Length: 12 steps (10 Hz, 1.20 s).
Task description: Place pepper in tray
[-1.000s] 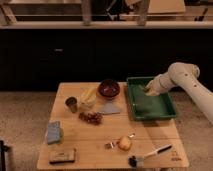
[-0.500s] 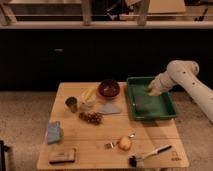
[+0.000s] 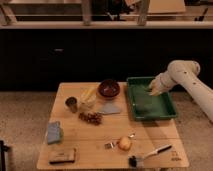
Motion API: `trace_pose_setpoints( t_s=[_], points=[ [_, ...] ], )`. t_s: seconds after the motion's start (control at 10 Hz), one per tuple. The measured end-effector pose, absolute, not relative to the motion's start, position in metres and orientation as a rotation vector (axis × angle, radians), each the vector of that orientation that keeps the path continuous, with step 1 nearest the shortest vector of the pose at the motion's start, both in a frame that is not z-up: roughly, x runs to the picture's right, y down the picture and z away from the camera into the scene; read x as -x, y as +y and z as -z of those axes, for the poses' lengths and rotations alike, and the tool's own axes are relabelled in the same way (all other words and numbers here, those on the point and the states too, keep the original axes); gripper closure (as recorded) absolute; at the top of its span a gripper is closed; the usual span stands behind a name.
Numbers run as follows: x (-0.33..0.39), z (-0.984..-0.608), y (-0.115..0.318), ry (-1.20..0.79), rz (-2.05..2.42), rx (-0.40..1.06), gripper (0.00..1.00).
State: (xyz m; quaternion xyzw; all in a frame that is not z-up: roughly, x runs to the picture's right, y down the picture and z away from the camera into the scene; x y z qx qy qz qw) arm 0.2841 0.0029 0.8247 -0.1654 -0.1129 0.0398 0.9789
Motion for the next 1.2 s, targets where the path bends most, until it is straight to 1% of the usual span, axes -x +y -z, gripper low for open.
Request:
trace_pose_setpoints(
  t_s=[0.3, 0.4, 0.5, 0.6, 1.2],
  points=[
    [-0.283, -0.8236, 0.0014, -0.231, -0.073, 0.331, 0.41],
    [-0.2823, -0.8233, 0.0009, -0.232, -0.069, 0.33, 0.3],
    [-0.2818, -0.8234, 0.0006, -0.232, -0.068, 0.329, 0.23],
    [-0.2807, -0.8235, -0.0003, -0.232, -0.065, 0.329, 0.2],
    [-0.2798, -0.82, -0.0049, -0.23, -0.067, 0.318, 0.2]
  ],
)
